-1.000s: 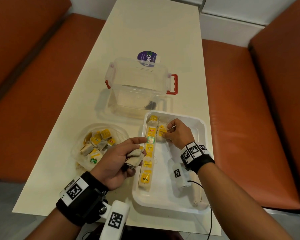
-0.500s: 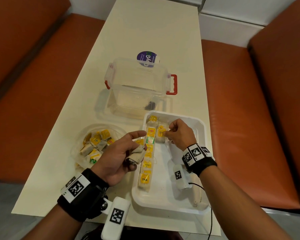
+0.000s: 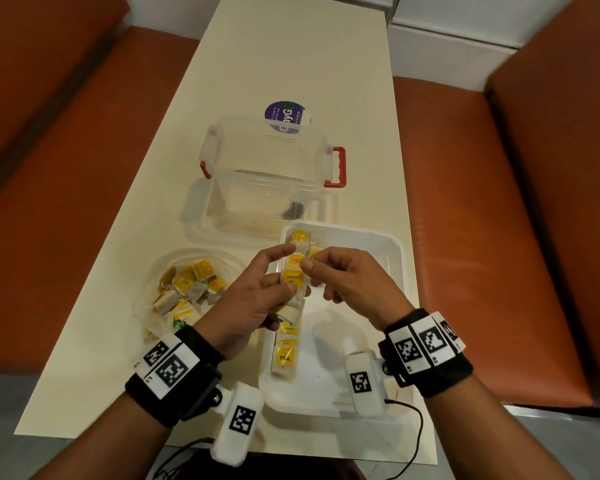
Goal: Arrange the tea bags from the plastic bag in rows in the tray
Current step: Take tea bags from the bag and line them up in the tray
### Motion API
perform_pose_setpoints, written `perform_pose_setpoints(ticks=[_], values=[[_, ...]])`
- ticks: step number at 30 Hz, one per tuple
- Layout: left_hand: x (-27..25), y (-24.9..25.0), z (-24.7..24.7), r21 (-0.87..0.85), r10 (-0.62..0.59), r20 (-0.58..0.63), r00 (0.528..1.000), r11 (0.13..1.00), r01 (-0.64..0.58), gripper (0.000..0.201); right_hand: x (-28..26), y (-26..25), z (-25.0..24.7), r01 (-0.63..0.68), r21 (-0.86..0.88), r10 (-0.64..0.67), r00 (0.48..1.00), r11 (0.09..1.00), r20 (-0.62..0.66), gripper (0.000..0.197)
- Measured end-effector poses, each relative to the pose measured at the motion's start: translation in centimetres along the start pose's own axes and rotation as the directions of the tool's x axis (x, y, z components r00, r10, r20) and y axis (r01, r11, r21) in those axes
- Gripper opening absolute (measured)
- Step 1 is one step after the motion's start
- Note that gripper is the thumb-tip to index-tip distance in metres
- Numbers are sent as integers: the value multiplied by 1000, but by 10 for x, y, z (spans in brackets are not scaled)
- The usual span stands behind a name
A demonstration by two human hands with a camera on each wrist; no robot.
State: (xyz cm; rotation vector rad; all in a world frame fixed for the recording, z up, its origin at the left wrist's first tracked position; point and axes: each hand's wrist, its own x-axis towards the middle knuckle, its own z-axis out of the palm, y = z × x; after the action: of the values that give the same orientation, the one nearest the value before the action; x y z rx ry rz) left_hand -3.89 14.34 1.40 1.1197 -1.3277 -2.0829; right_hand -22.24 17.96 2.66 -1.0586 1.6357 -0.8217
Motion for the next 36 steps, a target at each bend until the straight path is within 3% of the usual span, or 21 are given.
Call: perform_pose_setpoints(ticks=[6,11,15,20,26,31,36], values=[[2,0,4,44,17,45,999,999,-19,50,-7,-2,-3,44,-19,-43,998,999,44,16],[1,-2,5,-47,-76,41,996,996,78,34,-8,-2,-5,21,60,-22,1000,998,17,15],[1,-7,6,-68,-107,-1,994,992,107,35,-10,-4,-6,45,127,-44,999,991,-9,16],[2,-13,5,-60,-108,17,994,992,108,16,-11,-6,-9,71,192,-64,997,979,-41,14],[0,-10,4,-60,-77,62,995,995,81,44,-15,-5,-13,91,191,-86,996,977,-33,14],[3,-9,7,-17,-45,-7,999,999,45,15,-15,-6,-15,105,174,-100,994,979,-33,13],[4,-12,9,11,-34,-34,999,999,35,10,-17,-4,-16,86,169,-84,996,982,-18,14]])
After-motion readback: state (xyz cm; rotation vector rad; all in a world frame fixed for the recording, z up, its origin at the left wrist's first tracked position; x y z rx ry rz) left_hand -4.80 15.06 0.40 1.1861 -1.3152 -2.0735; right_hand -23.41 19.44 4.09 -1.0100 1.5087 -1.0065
